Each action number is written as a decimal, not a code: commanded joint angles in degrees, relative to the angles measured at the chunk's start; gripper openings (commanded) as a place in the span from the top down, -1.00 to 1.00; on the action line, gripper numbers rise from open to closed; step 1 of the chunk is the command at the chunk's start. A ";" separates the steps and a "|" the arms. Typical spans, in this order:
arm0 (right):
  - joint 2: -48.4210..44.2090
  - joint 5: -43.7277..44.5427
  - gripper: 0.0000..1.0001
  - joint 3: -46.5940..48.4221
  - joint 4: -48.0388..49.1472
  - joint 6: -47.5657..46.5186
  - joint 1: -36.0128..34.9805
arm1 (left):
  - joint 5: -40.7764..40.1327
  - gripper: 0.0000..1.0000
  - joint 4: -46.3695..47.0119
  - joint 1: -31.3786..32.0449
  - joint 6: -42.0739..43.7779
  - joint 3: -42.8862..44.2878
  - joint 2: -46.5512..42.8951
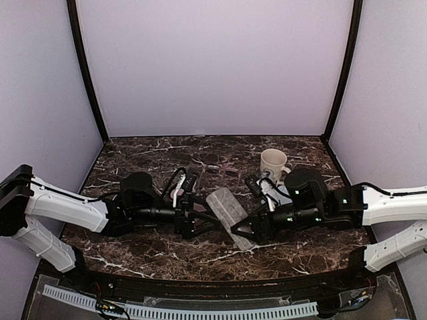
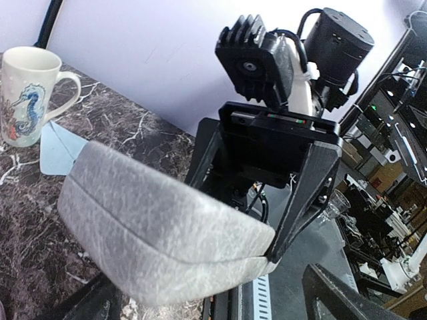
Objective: Organize the sunglasses
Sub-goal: Open the sunglasses case.
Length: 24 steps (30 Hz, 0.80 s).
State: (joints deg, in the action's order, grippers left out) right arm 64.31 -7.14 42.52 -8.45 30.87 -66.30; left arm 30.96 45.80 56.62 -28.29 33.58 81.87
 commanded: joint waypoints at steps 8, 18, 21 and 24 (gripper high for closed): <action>1.40 -11.72 0.04 1.34 12.82 -2.03 0.31 | 13.12 -0.97 12.56 -0.28 1.38 0.22 2.97; 1.46 -14.67 0.03 -0.62 15.16 -1.18 0.91 | 15.29 -0.62 17.47 -0.54 0.00 0.34 4.73; 1.76 -15.54 0.04 -0.97 15.92 -0.84 1.01 | 15.35 -0.58 17.53 -0.63 -0.14 0.36 4.71; 2.15 -16.09 0.04 -1.00 16.01 -0.90 1.00 | 15.40 -0.67 17.52 -0.63 -0.27 0.27 4.71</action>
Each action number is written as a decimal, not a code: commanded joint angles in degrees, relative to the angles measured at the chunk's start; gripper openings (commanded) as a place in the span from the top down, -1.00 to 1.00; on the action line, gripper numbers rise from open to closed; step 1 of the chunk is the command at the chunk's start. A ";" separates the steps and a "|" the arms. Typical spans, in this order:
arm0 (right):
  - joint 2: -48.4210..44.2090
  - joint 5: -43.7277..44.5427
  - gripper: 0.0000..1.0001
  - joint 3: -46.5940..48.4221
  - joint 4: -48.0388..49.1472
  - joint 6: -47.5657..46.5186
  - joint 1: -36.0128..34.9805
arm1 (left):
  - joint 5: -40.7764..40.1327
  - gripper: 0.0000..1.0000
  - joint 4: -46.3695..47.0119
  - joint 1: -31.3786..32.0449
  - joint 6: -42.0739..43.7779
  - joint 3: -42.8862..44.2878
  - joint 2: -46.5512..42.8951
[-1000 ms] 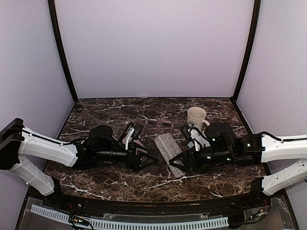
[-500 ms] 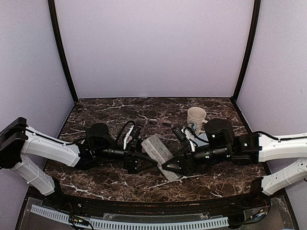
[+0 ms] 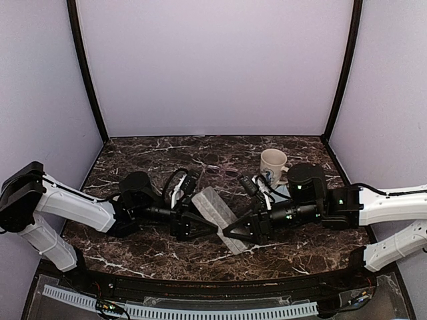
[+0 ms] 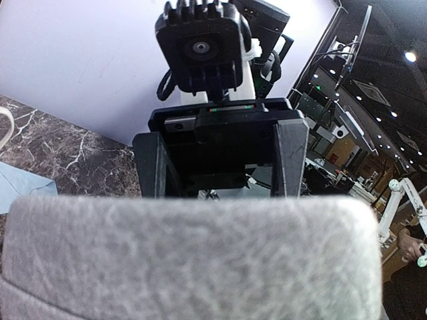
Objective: Organize the sunglasses
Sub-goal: Open the sunglasses case.
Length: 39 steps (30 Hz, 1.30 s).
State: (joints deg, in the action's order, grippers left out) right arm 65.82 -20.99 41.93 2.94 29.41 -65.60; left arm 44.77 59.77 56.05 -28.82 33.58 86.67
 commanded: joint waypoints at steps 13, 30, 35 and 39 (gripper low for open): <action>0.29 -2.46 0.04 -1.17 5.49 1.16 0.72 | 2.13 -0.67 4.75 -0.33 -0.25 -0.60 0.07; 0.78 -3.43 0.05 -2.43 7.63 2.29 1.36 | 2.84 -0.40 6.89 -0.42 -0.96 -1.37 0.14; 0.86 -2.63 -0.11 -2.60 7.60 2.62 1.57 | 2.33 0.02 4.18 -0.54 -0.40 -0.75 -0.16; 1.51 -0.77 -0.46 -0.69 4.05 1.13 1.62 | 0.60 0.27 -1.36 -0.55 1.21 0.19 -0.77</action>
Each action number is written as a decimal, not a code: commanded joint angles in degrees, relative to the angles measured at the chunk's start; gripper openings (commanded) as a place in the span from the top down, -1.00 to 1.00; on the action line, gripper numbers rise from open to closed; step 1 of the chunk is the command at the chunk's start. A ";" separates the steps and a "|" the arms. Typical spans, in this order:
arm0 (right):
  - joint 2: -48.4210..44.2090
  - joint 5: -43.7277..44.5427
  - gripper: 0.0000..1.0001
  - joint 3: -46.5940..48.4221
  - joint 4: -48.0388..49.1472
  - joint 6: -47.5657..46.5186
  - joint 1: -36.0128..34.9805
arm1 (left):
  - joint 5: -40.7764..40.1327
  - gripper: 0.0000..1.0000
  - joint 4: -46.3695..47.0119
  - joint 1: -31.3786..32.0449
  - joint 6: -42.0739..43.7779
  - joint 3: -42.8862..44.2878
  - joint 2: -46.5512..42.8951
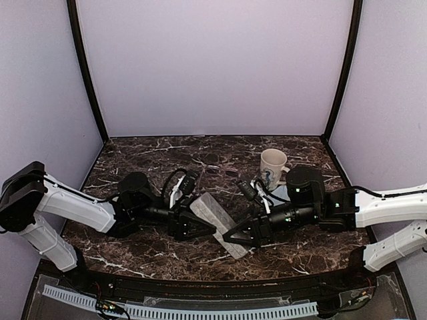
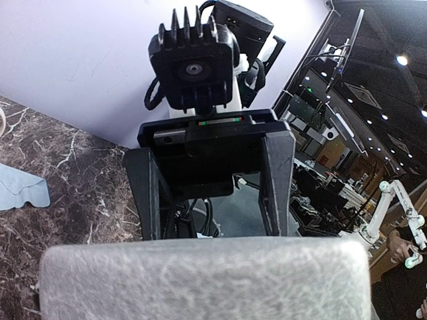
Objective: Organize the sunglasses
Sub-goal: Open the sunglasses case.
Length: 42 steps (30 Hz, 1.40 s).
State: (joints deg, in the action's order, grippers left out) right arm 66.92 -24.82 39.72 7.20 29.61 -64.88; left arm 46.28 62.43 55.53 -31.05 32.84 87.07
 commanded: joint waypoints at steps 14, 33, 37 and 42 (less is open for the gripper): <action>3.76 2.86 -0.67 3.63 -3.49 -2.01 0.64 | -1.71 0.85 -11.11 0.00 5.62 2.48 -1.64; 5.16 1.79 -0.55 1.81 -2.15 -3.85 0.44 | 2.38 1.00 -8.23 0.02 2.84 3.06 -0.33; 4.76 2.24 -0.32 1.19 -1.62 -3.92 0.46 | 3.64 1.00 -7.40 0.02 2.99 3.21 -0.15; 4.03 2.35 -0.12 -0.12 -1.86 -1.85 3.33 | 8.12 1.00 -5.90 0.02 3.19 3.06 -0.23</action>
State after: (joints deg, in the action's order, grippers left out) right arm 71.57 -23.22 41.17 4.19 25.98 -64.25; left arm 48.05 50.11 55.33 -28.75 33.82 87.55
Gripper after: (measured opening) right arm 0.635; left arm 0.728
